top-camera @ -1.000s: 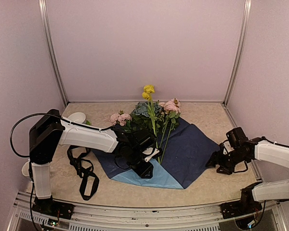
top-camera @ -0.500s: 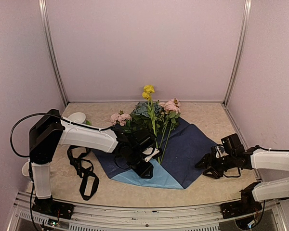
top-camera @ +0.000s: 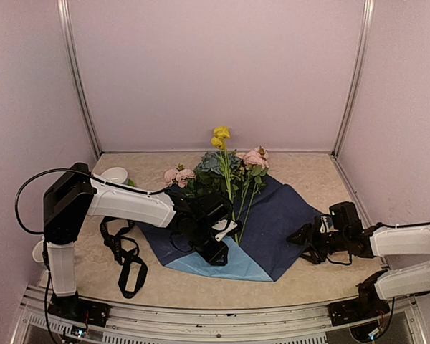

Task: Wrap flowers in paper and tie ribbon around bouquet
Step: Pick up the one-fourth-folded wrapping paper from the center of the board.

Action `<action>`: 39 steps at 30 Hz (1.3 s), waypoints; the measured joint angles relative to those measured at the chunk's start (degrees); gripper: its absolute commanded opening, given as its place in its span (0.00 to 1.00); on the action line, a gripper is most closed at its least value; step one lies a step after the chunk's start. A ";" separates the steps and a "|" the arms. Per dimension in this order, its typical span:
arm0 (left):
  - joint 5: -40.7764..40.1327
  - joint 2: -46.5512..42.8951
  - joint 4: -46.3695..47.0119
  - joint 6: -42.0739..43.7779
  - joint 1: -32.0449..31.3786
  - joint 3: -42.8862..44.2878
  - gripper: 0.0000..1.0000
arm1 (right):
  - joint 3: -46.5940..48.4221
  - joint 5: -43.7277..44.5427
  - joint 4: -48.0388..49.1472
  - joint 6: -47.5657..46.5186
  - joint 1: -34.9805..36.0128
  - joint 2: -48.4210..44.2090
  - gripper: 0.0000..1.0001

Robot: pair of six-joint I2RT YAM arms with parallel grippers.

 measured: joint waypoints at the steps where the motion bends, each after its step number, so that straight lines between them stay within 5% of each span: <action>1: 0.00 0.00 0.04 0.00 0.00 -0.02 0.32 | -0.42 0.63 1.44 1.09 0.11 0.04 0.70; 5: 0.02 0.00 0.11 0.00 0.02 -0.09 0.32 | 0.37 2.54 4.37 2.45 0.26 2.43 0.59; 11: 0.28 0.00 0.57 0.00 0.17 -0.33 0.32 | 3.52 2.21 6.12 1.29 0.70 7.96 0.00; 22: 4.09 -0.48 3.67 -0.07 1.99 -2.25 0.32 | 18.80 4.42 -5.92 -6.19 6.69 5.44 0.00; 33: 12.28 -0.48 7.21 -0.28 5.55 -4.55 0.32 | 31.39 5.40 -7.50 -7.72 15.63 10.58 0.00; 39: 16.61 -0.50 9.35 -0.50 7.48 -5.99 0.32 | 36.41 5.27 -7.58 -9.03 17.64 14.93 0.33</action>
